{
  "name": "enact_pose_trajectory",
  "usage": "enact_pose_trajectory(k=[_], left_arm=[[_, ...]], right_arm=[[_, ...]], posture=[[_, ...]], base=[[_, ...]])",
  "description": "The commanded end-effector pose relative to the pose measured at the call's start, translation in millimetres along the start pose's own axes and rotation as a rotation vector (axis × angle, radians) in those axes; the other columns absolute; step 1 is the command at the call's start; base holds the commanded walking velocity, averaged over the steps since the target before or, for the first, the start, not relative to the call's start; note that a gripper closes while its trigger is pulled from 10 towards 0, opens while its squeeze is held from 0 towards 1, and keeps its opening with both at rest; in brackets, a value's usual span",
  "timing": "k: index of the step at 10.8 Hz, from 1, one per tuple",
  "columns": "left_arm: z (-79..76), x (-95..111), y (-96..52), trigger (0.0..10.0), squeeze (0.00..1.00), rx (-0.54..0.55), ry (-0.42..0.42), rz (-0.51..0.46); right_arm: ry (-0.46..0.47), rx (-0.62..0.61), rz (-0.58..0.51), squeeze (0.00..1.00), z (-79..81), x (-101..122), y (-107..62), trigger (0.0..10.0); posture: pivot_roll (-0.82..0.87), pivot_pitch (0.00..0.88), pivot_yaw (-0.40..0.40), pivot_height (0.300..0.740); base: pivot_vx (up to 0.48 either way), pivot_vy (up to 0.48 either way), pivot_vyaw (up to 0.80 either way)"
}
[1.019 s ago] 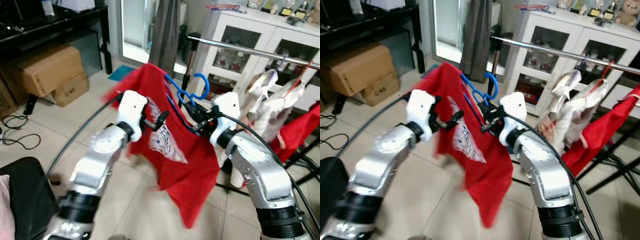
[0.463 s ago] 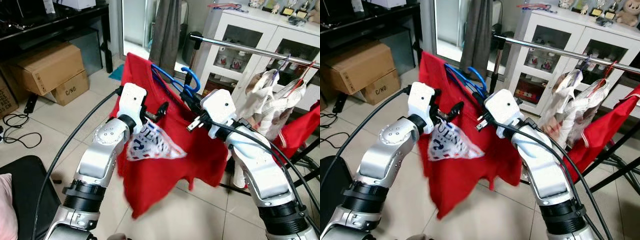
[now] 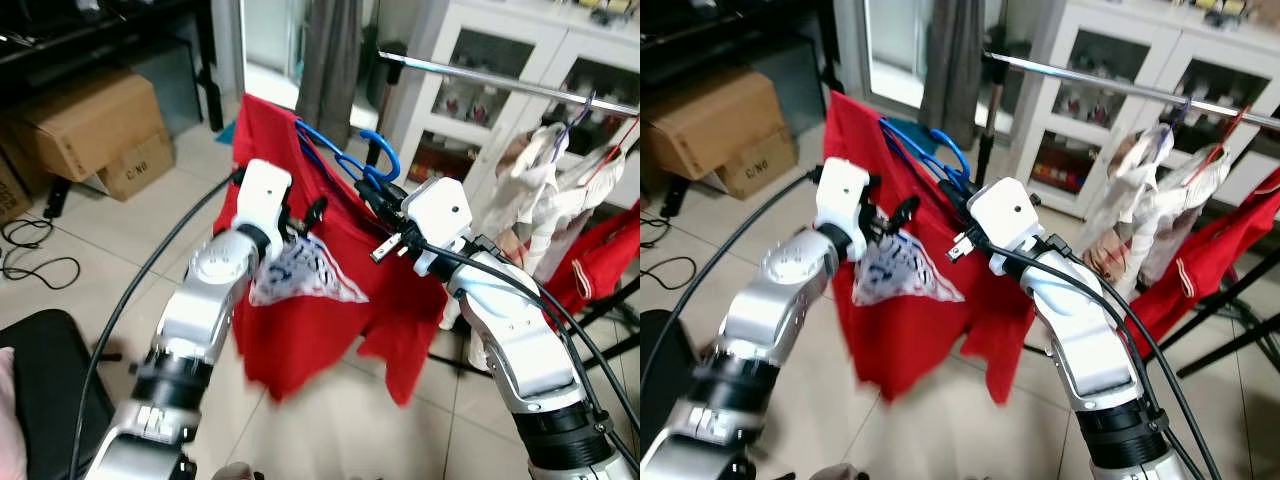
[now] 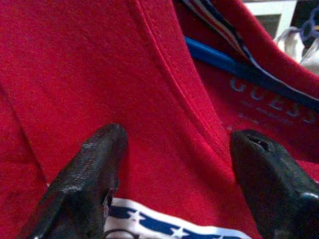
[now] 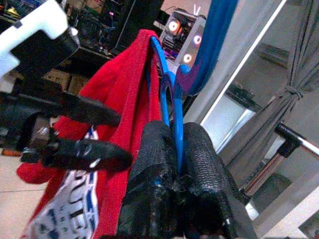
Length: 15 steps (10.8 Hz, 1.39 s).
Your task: Hang hanger
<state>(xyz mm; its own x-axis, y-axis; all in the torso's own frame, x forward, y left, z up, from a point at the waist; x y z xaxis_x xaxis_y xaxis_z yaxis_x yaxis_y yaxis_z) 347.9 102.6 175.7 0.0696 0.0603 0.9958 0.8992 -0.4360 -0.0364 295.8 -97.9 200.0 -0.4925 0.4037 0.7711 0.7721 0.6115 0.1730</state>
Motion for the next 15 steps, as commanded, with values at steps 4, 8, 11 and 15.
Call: enact_pose_trajectory(k=[4, 8, 11, 15], left_arm=[[-1.9, 2, 7.4, 0.0, 0.0, 0.011, 0.076, 0.004], [8.5, 2, 6.8, 0.0, 0.0, 0.083, 0.076, -0.005], [12.8, 3, 6.2, 0.0, 0.0, 0.096, 0.06, -0.005], [20.4, 21, -1.2, 0.0, 0.0, 0.065, 0.081, -0.027]], right_arm=[[0.005, -0.036, -0.018, 0.0, -12.2, -2, -4.4, 10.0], [0.011, -0.015, -0.019, 0.0, -12.2, -5, -4.5, 10.0], [0.015, -0.008, -0.019, 0.0, -12.2, -6, -5.4, 10.0], [-0.068, 0.165, 0.086, 0.0, 1.6, -20, -10.4, 10.0]], posture=[[0.04, 0.0, -0.096, 0.74], [0.04, 0.0, -0.105, 0.74], [0.04, 0.0, -0.105, 0.74], [0.05, 0.0, -0.113, 0.74]], base=[[0.0, 0.0, 0.0], [0.0, 0.0, 0.0], [0.0, 0.0, 0.0], [0.0, 0.0, 0.0]])
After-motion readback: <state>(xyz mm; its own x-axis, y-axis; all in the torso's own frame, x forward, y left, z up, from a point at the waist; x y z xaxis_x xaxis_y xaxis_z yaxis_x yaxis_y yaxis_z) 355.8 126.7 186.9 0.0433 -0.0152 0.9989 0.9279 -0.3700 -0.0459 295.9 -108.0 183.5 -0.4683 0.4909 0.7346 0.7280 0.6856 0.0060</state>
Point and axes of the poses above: a point about 5 cm out from each wrist's last joint towards the gripper, its own y axis pointing out of the wrist towards the gripper, its own x axis along the axis of the wrist's last joint, z = x × y, the point moved 1 cm from there along y, pointing out of the wrist towards the gripper, and after that the axes turned 15 degrees about -y, right-handed, at the moved point
